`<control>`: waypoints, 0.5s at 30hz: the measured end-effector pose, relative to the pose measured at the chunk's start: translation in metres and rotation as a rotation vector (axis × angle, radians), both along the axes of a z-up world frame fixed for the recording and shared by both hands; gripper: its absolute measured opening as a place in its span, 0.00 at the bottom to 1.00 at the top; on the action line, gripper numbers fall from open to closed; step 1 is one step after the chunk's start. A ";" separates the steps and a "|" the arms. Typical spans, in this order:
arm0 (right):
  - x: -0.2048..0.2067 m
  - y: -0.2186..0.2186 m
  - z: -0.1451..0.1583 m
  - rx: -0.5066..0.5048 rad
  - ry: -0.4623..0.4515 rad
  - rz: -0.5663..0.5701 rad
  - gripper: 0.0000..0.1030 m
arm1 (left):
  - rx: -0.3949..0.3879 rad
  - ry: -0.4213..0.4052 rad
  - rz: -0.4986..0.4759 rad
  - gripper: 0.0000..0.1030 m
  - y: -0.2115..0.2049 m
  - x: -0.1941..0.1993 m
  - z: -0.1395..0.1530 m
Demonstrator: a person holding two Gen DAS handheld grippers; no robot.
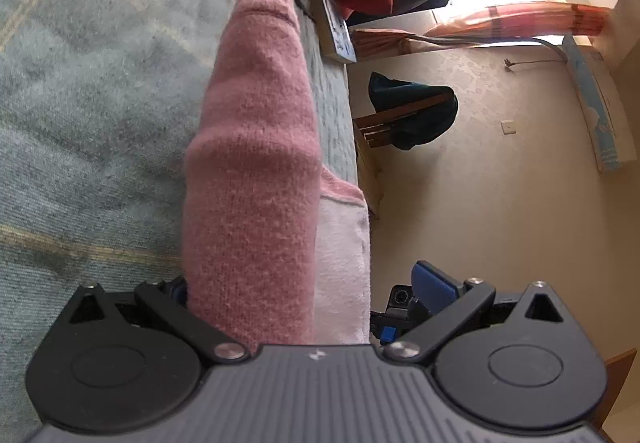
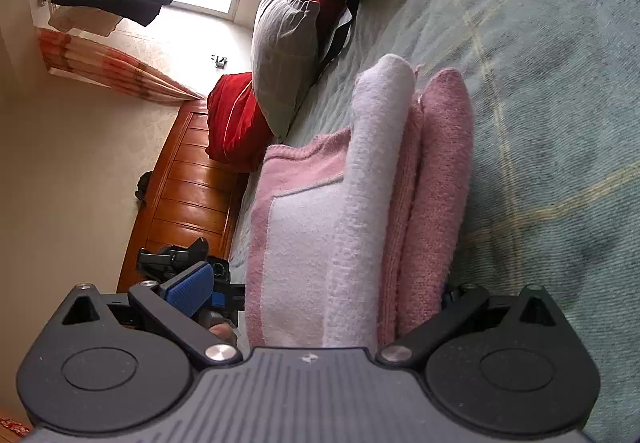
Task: Fold clothes
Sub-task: 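Close both grippers on the sweater stack, pinching its folded layers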
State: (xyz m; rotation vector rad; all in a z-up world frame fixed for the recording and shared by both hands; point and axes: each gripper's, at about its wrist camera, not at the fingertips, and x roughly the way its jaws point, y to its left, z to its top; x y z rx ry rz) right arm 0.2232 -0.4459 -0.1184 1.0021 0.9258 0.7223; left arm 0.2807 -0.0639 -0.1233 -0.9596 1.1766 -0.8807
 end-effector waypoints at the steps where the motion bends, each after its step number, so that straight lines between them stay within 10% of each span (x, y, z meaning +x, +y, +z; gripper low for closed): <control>1: 0.000 0.002 0.001 0.001 0.002 0.000 1.00 | -0.001 0.000 0.004 0.98 0.002 0.000 0.001; 15: 0.020 0.068 0.010 -0.016 0.036 0.082 1.00 | 0.007 0.006 0.123 0.98 0.072 0.002 0.010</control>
